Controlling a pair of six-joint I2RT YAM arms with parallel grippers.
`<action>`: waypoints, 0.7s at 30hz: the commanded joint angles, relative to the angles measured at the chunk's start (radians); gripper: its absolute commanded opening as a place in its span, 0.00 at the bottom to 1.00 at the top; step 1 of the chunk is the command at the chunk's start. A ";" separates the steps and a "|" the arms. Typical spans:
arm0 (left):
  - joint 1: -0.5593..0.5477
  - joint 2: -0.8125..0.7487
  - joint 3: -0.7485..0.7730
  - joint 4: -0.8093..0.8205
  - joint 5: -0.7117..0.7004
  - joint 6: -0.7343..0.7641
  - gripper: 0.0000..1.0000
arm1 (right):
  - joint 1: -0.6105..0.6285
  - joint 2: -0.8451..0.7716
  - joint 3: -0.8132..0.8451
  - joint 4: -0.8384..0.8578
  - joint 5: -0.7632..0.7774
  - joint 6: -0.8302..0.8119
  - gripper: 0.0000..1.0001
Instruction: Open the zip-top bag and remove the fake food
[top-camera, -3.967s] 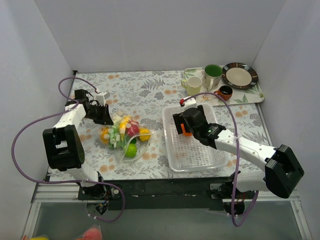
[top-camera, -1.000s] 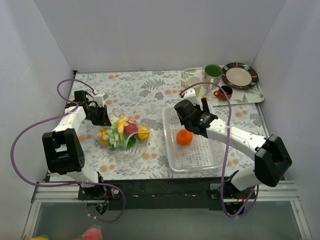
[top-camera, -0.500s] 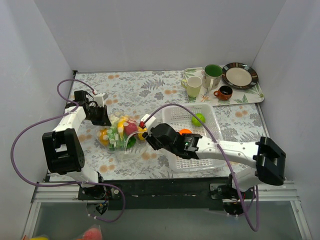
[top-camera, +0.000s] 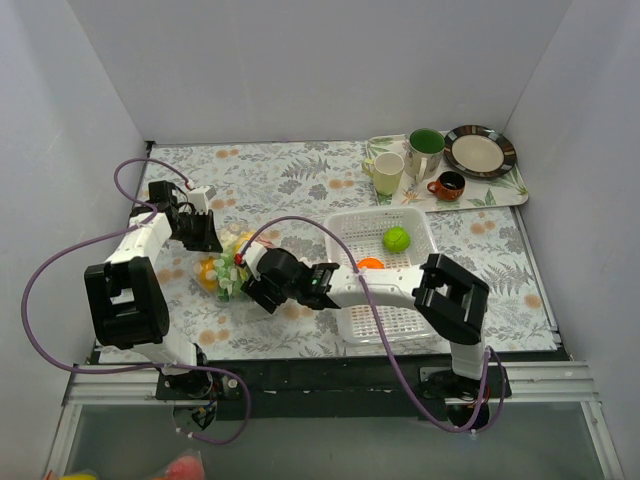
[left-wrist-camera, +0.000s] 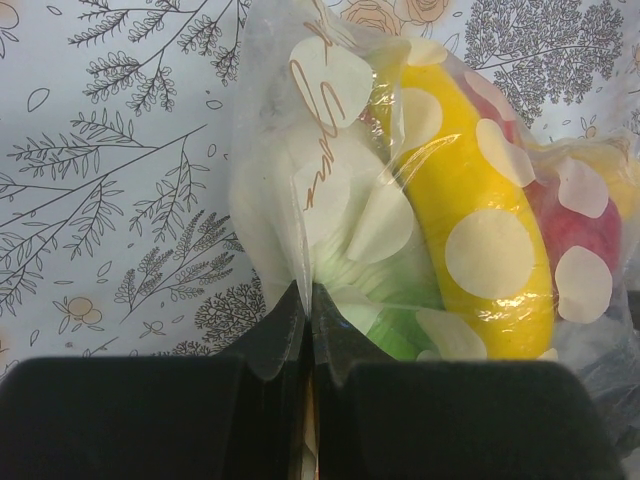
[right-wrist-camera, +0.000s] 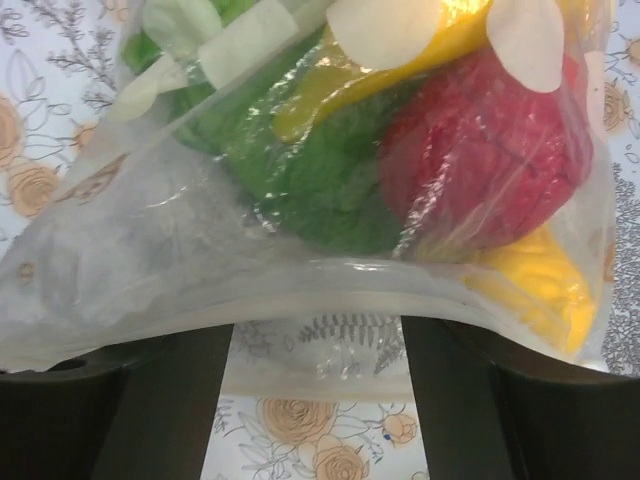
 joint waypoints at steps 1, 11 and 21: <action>0.002 -0.033 -0.006 -0.032 -0.037 0.033 0.00 | -0.012 0.041 0.068 0.045 0.122 -0.048 0.77; 0.004 -0.026 -0.026 -0.032 -0.034 0.059 0.00 | -0.021 0.024 0.022 0.130 0.346 -0.182 0.79; 0.002 -0.016 -0.024 -0.058 -0.022 0.102 0.00 | -0.098 0.116 0.071 0.150 0.319 -0.205 0.80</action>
